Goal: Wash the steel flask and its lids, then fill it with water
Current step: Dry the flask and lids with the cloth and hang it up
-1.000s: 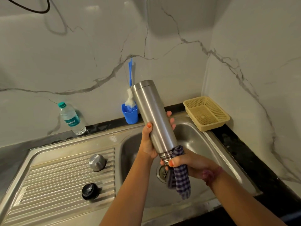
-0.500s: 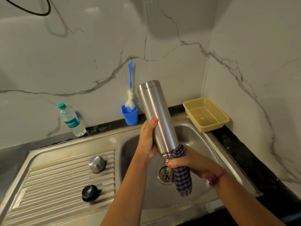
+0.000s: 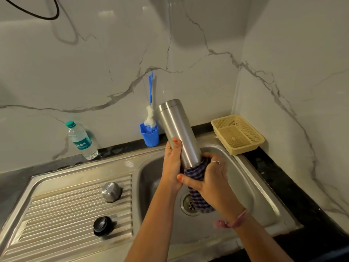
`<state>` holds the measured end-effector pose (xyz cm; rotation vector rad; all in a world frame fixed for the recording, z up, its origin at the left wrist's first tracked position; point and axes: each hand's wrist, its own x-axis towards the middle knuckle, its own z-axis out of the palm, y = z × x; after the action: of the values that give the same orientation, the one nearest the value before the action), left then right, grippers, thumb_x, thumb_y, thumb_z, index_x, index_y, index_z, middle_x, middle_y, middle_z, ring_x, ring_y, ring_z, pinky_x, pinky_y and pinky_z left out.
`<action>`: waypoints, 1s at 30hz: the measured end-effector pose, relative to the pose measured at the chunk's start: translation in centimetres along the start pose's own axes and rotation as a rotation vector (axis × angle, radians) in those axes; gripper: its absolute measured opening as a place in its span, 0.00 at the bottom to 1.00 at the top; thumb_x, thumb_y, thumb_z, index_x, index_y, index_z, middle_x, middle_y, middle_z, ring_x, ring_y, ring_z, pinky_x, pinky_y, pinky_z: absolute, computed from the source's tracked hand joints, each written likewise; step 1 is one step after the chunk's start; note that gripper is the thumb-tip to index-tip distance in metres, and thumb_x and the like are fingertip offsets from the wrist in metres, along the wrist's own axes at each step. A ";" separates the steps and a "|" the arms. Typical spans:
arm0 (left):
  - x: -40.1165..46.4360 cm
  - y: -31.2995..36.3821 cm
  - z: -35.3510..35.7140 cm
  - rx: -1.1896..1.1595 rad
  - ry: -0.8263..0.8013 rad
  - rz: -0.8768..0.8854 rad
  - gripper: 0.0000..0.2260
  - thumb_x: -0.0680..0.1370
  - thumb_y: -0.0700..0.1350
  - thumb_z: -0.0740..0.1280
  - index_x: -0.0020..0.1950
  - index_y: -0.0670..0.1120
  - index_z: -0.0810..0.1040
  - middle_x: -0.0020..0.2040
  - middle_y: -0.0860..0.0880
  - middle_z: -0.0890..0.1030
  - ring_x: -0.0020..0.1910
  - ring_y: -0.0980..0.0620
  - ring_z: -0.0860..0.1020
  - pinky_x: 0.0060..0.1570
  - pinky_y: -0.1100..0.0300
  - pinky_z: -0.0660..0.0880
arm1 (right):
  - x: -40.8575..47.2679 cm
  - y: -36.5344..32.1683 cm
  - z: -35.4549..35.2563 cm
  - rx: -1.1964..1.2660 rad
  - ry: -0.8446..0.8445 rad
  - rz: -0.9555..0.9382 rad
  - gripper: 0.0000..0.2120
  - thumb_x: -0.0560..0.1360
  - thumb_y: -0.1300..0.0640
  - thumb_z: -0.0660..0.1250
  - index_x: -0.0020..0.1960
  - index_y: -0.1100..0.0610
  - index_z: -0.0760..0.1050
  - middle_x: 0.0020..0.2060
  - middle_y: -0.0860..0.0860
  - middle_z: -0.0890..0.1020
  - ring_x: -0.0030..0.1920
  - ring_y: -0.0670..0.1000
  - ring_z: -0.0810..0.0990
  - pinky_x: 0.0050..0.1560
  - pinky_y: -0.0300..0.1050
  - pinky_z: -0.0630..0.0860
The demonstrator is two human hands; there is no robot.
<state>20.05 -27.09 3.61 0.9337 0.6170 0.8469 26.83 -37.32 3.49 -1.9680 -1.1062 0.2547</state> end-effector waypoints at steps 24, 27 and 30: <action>-1.2 -1.7 -2.0 -0.058 -0.022 -0.217 0.33 0.74 0.69 0.58 0.66 0.44 0.72 0.56 0.39 0.84 0.57 0.43 0.83 0.57 0.48 0.79 | -3.1 0.6 3.7 0.024 0.197 -0.222 0.33 0.79 0.40 0.56 0.78 0.56 0.53 0.74 0.55 0.62 0.73 0.52 0.65 0.65 0.52 0.73; -1.5 -1.8 -1.7 -0.026 -0.108 -0.215 0.30 0.75 0.67 0.53 0.65 0.48 0.75 0.58 0.41 0.83 0.57 0.44 0.82 0.53 0.53 0.80 | -0.2 -1.7 2.9 0.016 0.218 -0.140 0.36 0.78 0.38 0.54 0.78 0.56 0.50 0.74 0.56 0.61 0.71 0.54 0.65 0.65 0.52 0.73; -1.9 -2.5 -1.7 0.014 -0.153 -0.242 0.35 0.72 0.70 0.61 0.71 0.49 0.71 0.58 0.39 0.82 0.54 0.40 0.83 0.52 0.47 0.80 | 4.5 -3.4 1.4 0.036 0.215 -0.054 0.37 0.78 0.40 0.58 0.78 0.58 0.50 0.74 0.57 0.60 0.71 0.57 0.64 0.65 0.51 0.70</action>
<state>18.55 -28.75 0.81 0.9065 0.5900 0.5511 26.63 -32.14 6.12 -1.8809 -1.0066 0.0331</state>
